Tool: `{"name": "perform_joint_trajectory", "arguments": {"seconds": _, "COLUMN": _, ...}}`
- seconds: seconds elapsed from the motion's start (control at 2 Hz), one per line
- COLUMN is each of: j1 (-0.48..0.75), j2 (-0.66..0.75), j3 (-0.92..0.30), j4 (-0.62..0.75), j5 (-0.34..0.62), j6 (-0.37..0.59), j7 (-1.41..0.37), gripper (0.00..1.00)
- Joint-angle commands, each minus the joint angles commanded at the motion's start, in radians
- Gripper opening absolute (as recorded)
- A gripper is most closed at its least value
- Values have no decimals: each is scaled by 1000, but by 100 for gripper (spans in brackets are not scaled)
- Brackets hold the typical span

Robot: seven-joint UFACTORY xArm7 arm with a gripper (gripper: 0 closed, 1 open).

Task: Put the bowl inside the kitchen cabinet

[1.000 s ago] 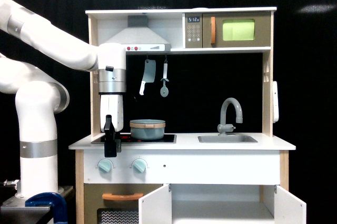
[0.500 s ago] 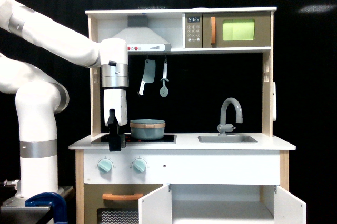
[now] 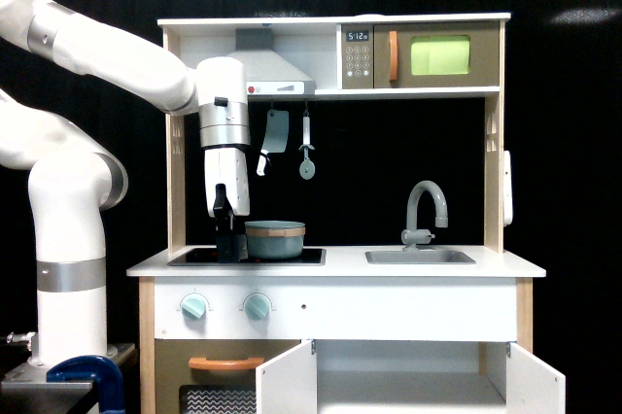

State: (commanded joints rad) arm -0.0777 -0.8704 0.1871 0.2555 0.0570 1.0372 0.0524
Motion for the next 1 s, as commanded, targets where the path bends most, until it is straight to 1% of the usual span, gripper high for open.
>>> {"name": "perform_joint_trajectory", "arguments": {"seconds": 0.5, "j1": 74, "j2": -11, "j3": -224, "j4": 40, "j5": 69, "j6": -15, "j7": -253, "gripper": 100}}
{"name": "perform_joint_trajectory", "arguments": {"seconds": 1.0, "j1": 322, "j2": 108, "j3": -551, "j4": 127, "j5": 190, "j6": -26, "j7": -793, "gripper": 100}}
